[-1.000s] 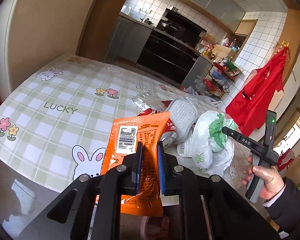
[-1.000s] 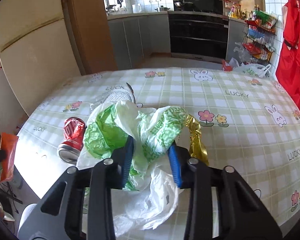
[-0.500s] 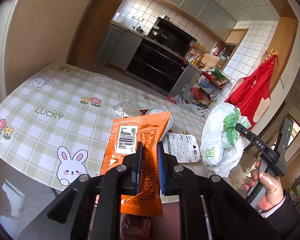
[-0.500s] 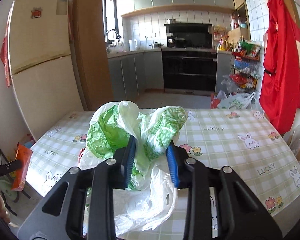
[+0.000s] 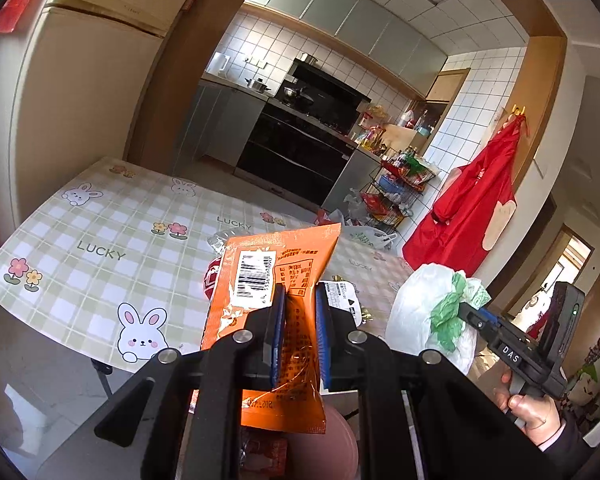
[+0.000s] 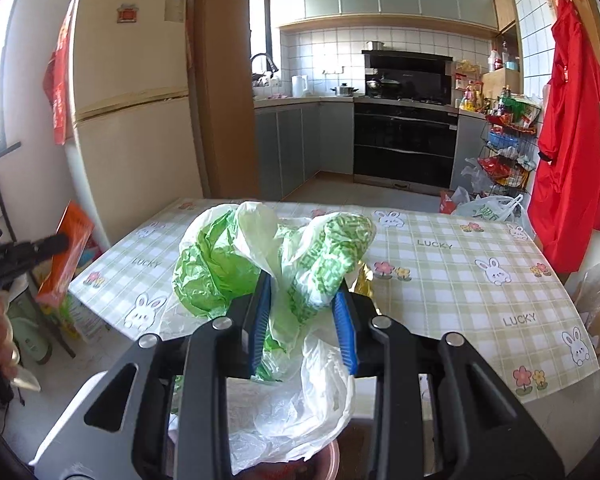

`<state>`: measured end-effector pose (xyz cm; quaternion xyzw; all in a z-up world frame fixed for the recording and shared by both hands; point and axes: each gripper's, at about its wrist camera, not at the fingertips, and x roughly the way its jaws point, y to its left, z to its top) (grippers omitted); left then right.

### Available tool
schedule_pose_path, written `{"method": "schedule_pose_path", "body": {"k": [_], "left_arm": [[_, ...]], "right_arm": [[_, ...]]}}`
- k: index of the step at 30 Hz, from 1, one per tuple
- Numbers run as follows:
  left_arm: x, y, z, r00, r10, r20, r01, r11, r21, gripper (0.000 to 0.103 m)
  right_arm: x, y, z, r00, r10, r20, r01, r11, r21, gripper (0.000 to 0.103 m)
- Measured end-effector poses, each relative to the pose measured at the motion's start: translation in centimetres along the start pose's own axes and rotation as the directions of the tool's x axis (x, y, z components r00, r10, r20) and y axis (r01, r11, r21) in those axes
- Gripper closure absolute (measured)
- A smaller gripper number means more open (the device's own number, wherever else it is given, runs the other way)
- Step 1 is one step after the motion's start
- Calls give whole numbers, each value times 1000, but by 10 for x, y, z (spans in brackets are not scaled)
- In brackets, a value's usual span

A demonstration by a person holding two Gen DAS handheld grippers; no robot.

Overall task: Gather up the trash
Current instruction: 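Lift both items and carry the plastic bag over the pink bin with the right tool, then open the right tool to drop the plastic bag into the pink bin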

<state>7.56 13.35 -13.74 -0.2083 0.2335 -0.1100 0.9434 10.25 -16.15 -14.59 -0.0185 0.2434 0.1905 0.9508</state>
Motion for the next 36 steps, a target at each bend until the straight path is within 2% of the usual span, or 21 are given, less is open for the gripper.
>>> {"method": "schedule_pose_path", "body": {"k": [6,11,19,26,30,36], "left_arm": [[-15,-7,-7,1000,-3,1,3,1000,3,89],[-15,-6,-11,1000,1,-14,-1,1000,-1,89],[0,1,-15,999,-8,-43,7,1000,-28,89],[9,7,-19,998,-5,-66,2,999,-46,89],[9,7,-21,998,-10,-69,6,999,-49,88],[5,2,-21,998,-17,-63,14,999,-42,88]], "right_arm": [[2,14,-26,996,-9,-90,5,999,-41,70],[8,16,-37,990,27,-139,-32,999,-32,70],[37,18,-53,961,84,-263,-81,996,22,68],[49,21,-60,942,130,-310,-122,991,47,52],[49,20,-61,936,149,-317,-136,989,63,47],[44,22,-60,936,166,-310,-153,986,65,35]]}}
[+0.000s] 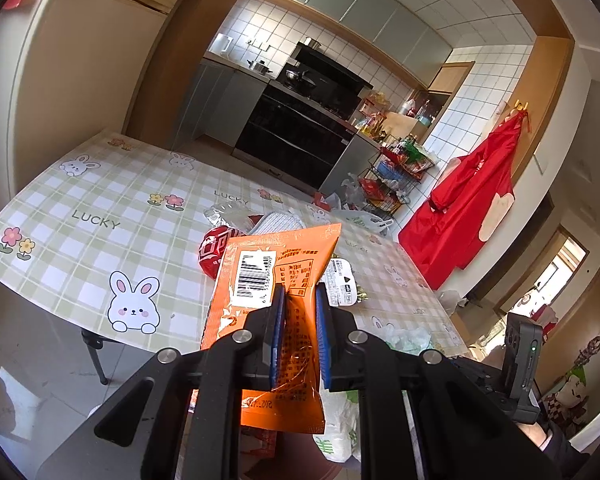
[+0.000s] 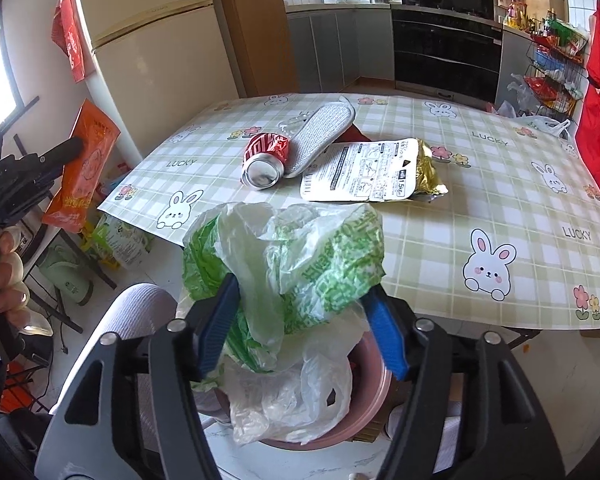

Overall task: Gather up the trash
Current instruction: 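Open the right tool to drop the plastic bag into the pink bin, then move the left tool over the pink bin and open it to drop the packet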

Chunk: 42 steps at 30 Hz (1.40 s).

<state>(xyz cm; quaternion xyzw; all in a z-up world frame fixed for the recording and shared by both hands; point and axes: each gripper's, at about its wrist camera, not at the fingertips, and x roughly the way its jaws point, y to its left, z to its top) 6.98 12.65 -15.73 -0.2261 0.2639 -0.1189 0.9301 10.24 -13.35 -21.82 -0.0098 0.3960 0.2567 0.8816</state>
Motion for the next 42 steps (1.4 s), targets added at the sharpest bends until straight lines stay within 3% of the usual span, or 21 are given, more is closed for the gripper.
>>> {"method": "schedule_pose_path", "body": {"k": [2,6,8,10,13,16,23,29,36,39,41,42], "left_arm": [[-1,-1,0,1000,-1,2,1,1000,1,88],[-1,-1,0,1000,-2,2,2,1000,2,88],[-1,-1,0,1000,-1,1,1,1000,1,88],[-1,-1,0,1000,-6,-1,6,1000,1,88],[-1,-4,0,1000,-17,-9,17,1000,4,88],[2,-9,-1,999,-33,-25,33,999,4,88],[25,-31,-14,990,-89,-110,93,995,29,88],[46,-51,-25,976,-132,-173,145,988,62,88],[70,-69,-42,950,-169,-263,198,976,88,87],[76,-74,-47,940,-181,-288,217,971,98,75],[78,-77,-50,937,-179,-299,219,970,108,49],[78,-77,-50,938,-176,-300,218,969,115,46]], "right_arm": [[-2,1,0,1000,12,1,-12,1000,0,24],[-6,5,1,1000,14,15,-13,1000,-16,20],[-10,7,2,999,6,46,-6,1000,-18,10],[-18,9,5,996,9,90,-7,1000,-29,7],[-27,13,8,991,11,137,-5,999,-43,6],[-35,13,12,979,-46,197,54,998,-36,6],[-51,-14,15,943,-162,292,143,986,88,6],[-54,-38,11,921,-242,304,201,966,162,6],[-52,-55,4,923,-257,288,203,958,205,6],[-50,-60,2,924,-260,280,203,955,216,6],[-50,-60,1,926,-260,276,201,954,223,6],[-49,-61,1,926,-259,273,200,953,226,6]]}}
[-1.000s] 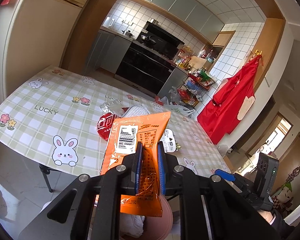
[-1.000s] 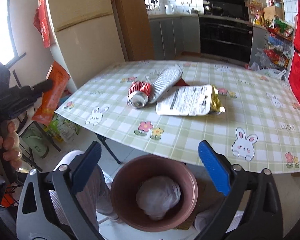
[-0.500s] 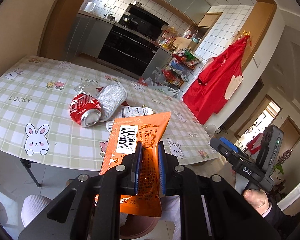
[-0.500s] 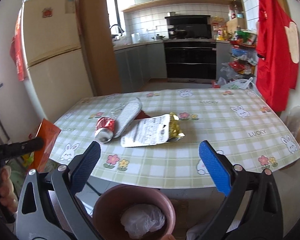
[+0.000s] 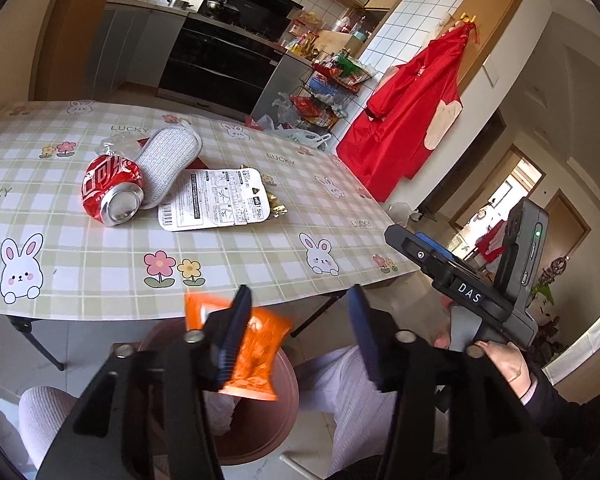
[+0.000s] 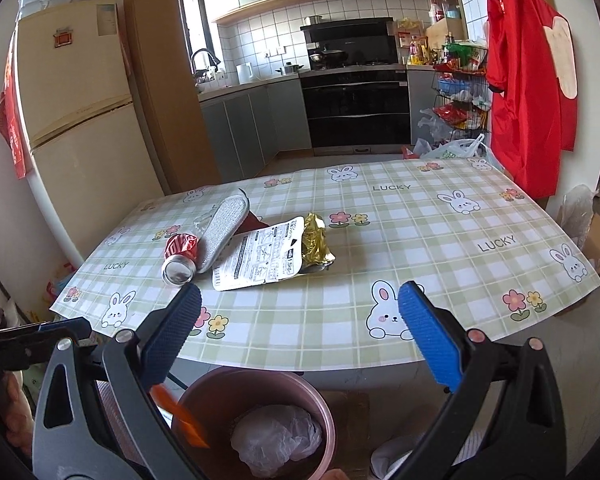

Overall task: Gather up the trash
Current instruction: 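Move the left tool over the pink bin and open it to drop the packet, then move the left tool to the crushed red cola can and grasp it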

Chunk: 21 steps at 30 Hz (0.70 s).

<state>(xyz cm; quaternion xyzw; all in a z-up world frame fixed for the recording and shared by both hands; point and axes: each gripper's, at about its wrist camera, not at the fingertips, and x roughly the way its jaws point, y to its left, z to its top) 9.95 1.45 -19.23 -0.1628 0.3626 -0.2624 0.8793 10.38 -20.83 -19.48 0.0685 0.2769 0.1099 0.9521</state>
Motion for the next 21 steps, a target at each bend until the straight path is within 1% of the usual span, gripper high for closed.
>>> {"method": "schedule_pose_path", "body": {"k": [2,3,5,6,7,8,10,13,18,21], "left_arm": [[0,0,0,1000,5,3,-5,1000,8,37],[-1,0,0,1000,13,7,-13,1000,6,33],[-3,4,0,999,32,22,-32,999,-7,23],[-4,6,0,999,44,29,-43,999,-16,20],[-6,9,0,997,62,37,-61,998,-29,13],[-8,12,1,995,85,48,-83,996,-41,8],[-13,19,1,990,127,69,-122,990,-63,6],[-17,30,2,983,168,73,-160,981,-106,6],[-22,55,1,977,199,70,-182,963,-201,6],[-22,67,1,973,223,63,-205,954,-220,6]], "right_arm": [[1,0,-1,1000,-4,-2,4,1000,4,6],[1,0,0,1000,-4,-4,4,1000,4,6],[2,1,-2,1000,-5,-9,6,1000,5,6],[3,1,-2,1000,-5,-12,5,1000,5,6],[3,2,-3,1000,-6,-16,6,1000,3,6],[4,3,-3,1000,-6,-19,6,1000,2,6],[6,4,-3,1000,-5,-24,5,1000,-1,6],[7,6,-4,1000,-5,-28,5,1000,-4,6],[11,9,-6,999,-10,-40,9,1000,-18,6],[15,9,-7,999,-14,-51,12,1000,-23,6]]}}
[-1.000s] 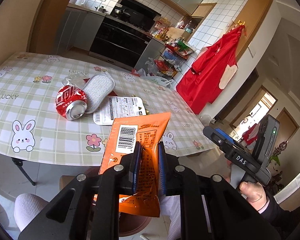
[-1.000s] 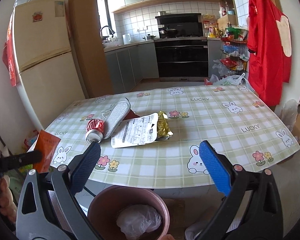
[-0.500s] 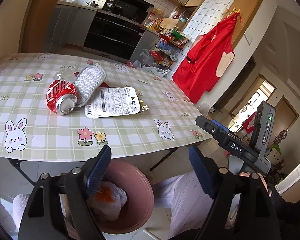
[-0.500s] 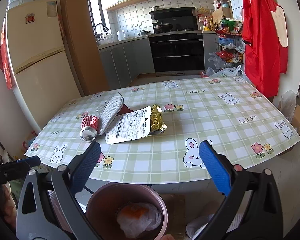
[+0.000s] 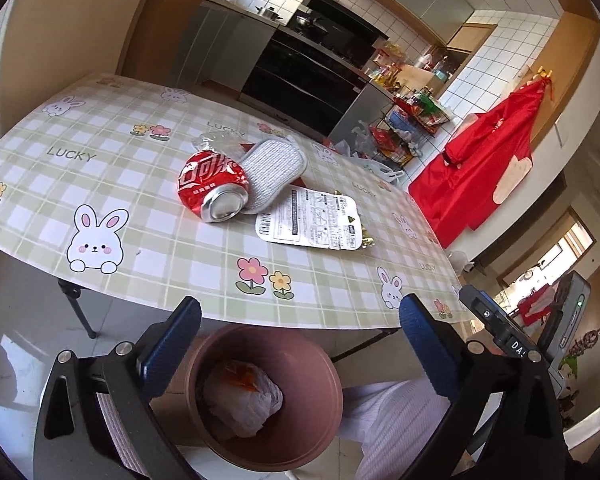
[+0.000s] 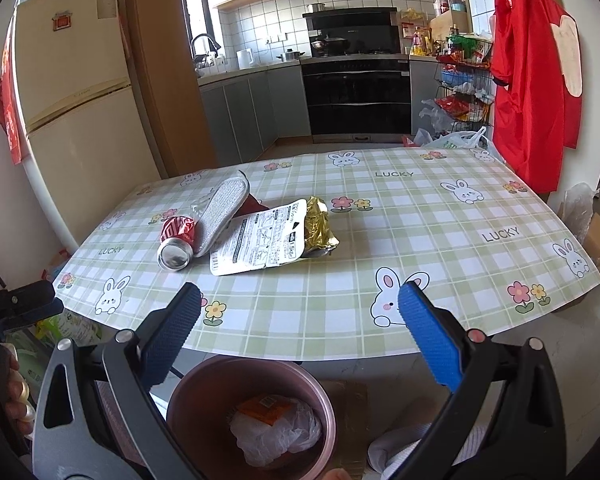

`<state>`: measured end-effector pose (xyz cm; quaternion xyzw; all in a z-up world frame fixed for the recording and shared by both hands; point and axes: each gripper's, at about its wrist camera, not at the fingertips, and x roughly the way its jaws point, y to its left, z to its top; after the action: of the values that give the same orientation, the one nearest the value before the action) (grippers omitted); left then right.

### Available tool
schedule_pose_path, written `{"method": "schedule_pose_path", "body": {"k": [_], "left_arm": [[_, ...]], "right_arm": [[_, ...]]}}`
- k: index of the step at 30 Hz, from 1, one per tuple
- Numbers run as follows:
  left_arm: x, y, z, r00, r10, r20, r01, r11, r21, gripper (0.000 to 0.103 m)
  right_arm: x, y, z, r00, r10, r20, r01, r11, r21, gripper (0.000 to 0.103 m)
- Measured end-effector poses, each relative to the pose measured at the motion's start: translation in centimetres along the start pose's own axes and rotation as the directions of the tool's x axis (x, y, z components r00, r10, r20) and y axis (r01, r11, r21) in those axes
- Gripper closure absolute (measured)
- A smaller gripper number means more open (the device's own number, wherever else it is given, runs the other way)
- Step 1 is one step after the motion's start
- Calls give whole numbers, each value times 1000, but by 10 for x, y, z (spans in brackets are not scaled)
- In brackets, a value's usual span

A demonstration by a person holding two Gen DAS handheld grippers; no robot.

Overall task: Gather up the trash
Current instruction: 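Move the left tool to the crushed red cola can and grasp it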

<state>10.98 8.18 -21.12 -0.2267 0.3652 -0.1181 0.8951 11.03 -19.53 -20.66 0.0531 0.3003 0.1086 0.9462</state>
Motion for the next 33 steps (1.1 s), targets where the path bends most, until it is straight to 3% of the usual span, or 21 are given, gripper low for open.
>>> {"method": "schedule_pose_path", "body": {"k": [4,10,13,18,20,24,30,33], "left_arm": [[2,11,11,999,48,18,-49,998,37,6],[24,13,43,997,48,62,-59,979,198,7],[48,19,62,998,54,28,-60,957,284,18],[97,34,79,992,120,-47,-93,918,387,36],[119,38,81,986,152,-74,-106,896,431,47],[155,41,81,971,206,-122,-114,846,521,55],[180,49,87,962,241,-128,-133,825,550,56],[189,57,88,961,244,-133,-140,840,524,67]], "right_arm": [[6,-1,-1,1000,-6,-10,6,1000,-1,6],[22,-5,-4,999,-3,-43,4,1000,15,6],[29,-10,-7,998,34,-51,-31,998,47,6],[42,-16,-6,1000,-4,-31,6,999,44,6],[49,-20,-6,999,-16,-28,18,999,51,6],[65,-28,-7,998,-31,-53,35,996,79,6],[84,-33,-3,998,-26,-59,30,997,78,6],[91,-34,0,998,-20,-52,23,998,64,6]]}}
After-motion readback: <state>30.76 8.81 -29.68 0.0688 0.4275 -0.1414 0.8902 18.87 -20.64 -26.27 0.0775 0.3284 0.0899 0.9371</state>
